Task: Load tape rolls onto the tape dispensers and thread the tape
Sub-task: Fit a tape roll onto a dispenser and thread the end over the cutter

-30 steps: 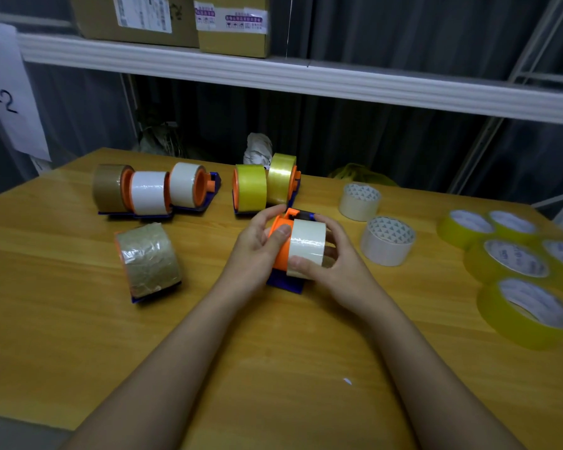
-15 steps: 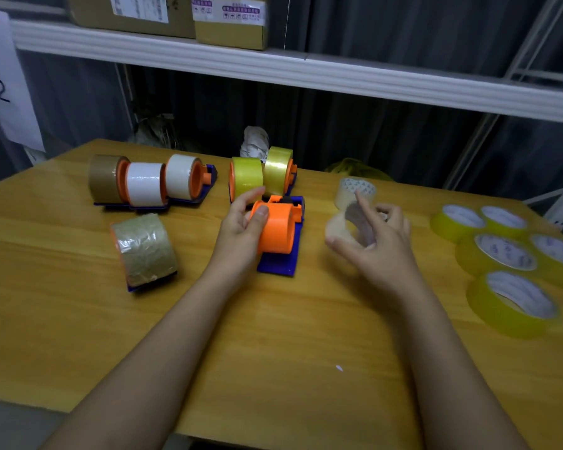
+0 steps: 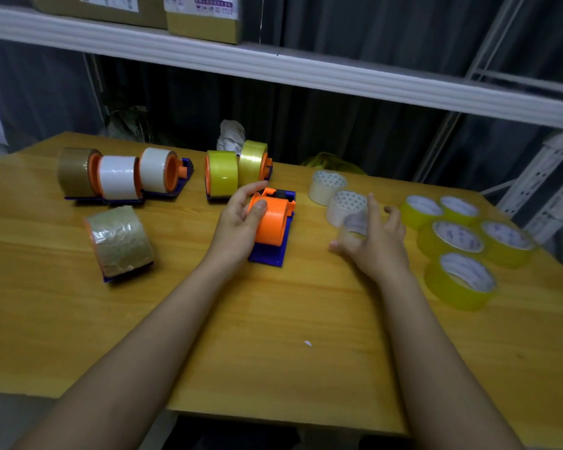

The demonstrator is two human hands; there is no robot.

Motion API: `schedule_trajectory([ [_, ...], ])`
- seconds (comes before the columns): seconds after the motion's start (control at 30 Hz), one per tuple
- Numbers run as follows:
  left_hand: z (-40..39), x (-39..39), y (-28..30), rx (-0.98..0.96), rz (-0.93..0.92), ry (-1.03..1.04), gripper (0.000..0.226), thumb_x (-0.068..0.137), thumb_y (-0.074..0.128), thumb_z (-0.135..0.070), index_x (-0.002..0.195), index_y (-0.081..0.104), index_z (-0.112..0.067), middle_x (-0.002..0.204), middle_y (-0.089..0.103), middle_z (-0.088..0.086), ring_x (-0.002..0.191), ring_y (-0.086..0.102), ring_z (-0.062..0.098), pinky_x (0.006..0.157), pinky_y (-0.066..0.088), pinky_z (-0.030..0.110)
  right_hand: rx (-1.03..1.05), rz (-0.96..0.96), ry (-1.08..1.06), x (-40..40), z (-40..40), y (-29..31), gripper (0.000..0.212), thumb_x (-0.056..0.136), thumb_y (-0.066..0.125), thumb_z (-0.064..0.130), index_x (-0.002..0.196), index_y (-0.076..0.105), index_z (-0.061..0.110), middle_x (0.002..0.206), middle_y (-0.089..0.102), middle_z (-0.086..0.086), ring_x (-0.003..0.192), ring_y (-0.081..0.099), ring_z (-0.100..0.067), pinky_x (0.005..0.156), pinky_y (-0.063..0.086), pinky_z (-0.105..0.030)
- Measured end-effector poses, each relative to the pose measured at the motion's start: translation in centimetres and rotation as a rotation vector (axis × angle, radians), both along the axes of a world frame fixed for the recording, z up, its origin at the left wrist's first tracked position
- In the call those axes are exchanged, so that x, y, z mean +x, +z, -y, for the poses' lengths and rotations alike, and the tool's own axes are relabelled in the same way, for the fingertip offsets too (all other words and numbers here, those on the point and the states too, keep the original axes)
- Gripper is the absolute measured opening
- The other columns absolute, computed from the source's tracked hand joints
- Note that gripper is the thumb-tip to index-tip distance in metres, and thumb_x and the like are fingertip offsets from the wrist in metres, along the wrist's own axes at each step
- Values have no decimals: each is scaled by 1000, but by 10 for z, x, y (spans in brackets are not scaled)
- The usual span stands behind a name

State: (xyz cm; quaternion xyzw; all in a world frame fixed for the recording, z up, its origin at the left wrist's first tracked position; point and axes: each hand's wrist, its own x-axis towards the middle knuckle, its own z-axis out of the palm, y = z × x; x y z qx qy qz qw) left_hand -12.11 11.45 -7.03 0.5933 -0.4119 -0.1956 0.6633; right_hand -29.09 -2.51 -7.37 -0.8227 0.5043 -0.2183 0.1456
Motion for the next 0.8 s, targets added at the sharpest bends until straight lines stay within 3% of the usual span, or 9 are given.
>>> schedule_trajectory([
  [0.1,8,-8,4,-33,22,5,28,100,44,-13,126,50,-21,99,59,-6,64,56,-9,57,46,11,-122,-36,22,-12,0,4,91,81,64,59,152,20,25,155,16,-13,142,13,-32,116,19,-41],
  [0.17,14,-19,8,-62,46,2,27,100,44,-13,125,51,-21,98,59,-6,64,55,-8,58,45,11,-245,-56,1,-32,-1,10,70,89,57,52,147,34,21,153,24,-13,140,19,-32,114,20,-42],
  [0.23,18,-27,11,-99,71,14,25,100,44,-12,122,52,-21,96,59,-7,64,55,-9,59,43,9,-311,-123,-83,-52,1,14,62,90,56,50,141,43,18,149,32,-16,136,24,-36,114,21,-45],
  [0.3,25,-37,15,-132,72,17,24,100,44,-10,120,53,-20,94,59,-8,65,56,-10,60,42,8,-224,-217,-239,-76,3,17,69,87,55,58,142,39,19,150,29,-17,138,20,-38,114,17,-50],
  [0.4,34,-51,15,-136,84,8,24,100,45,-10,121,55,-18,105,61,-3,77,57,-4,67,44,11,25,-333,-386,-110,11,18,98,79,53,73,152,13,22,158,14,-19,144,10,-42,114,8,-58],
  [0.47,38,-61,16,-128,100,-7,25,100,45,-11,122,55,-18,107,60,-3,78,57,-3,67,44,10,147,-332,-409,-123,15,13,110,76,55,76,154,-3,24,158,12,-21,143,13,-44,114,12,-58],
  [0.53,39,-68,16,-120,102,-12,24,100,45,-12,121,55,-20,106,60,-5,75,57,-7,66,44,10,198,-235,-390,-127,15,7,112,77,60,71,153,-7,23,153,23,-22,140,22,-42,110,24,-53],
  [0.67,38,-75,15,-124,97,-12,24,100,45,-13,120,56,-21,106,61,-4,72,57,-9,63,44,10,48,-147,-352,-125,1,4,103,80,64,58,152,8,13,147,29,-21,133,29,-39,102,36,-45],
  [0.8,31,-73,17,-111,95,-12,23,101,43,-16,119,54,-26,97,59,-12,68,57,-11,59,44,10,-249,3,-208,-110,-19,14,93,76,66,60,148,24,19,144,33,-15,130,30,-33,101,36,-40],
])
